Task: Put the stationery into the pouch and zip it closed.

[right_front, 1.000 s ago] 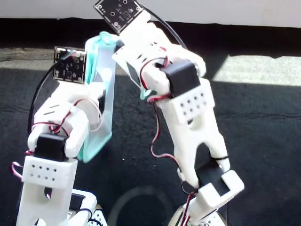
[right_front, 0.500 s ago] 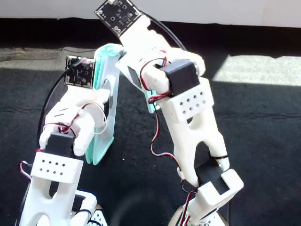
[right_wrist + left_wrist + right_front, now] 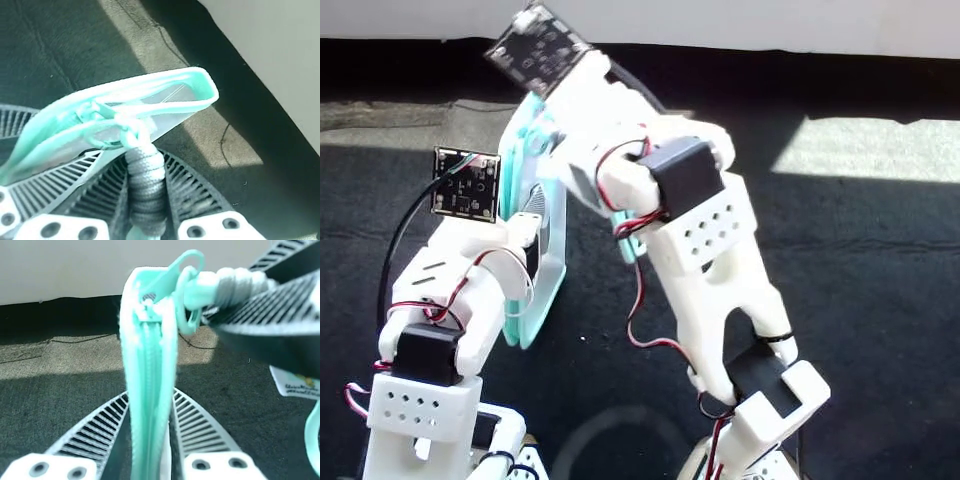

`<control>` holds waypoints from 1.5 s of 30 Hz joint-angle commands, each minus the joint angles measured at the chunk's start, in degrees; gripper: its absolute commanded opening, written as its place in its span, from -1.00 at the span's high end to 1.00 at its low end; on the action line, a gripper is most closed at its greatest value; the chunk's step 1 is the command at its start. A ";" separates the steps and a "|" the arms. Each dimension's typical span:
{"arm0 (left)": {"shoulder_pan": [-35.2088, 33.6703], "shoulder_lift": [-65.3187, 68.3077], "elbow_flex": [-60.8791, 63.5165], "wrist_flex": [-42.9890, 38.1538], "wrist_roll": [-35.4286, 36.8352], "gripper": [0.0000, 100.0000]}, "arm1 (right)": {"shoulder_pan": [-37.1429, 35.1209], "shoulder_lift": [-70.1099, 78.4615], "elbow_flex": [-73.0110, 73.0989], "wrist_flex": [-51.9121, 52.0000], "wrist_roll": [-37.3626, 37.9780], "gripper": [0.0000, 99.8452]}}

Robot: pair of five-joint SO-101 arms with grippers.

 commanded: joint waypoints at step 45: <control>0.31 -3.65 -6.02 10.11 -0.18 0.96 | 6.46 -1.80 -1.63 -11.12 -0.35 0.99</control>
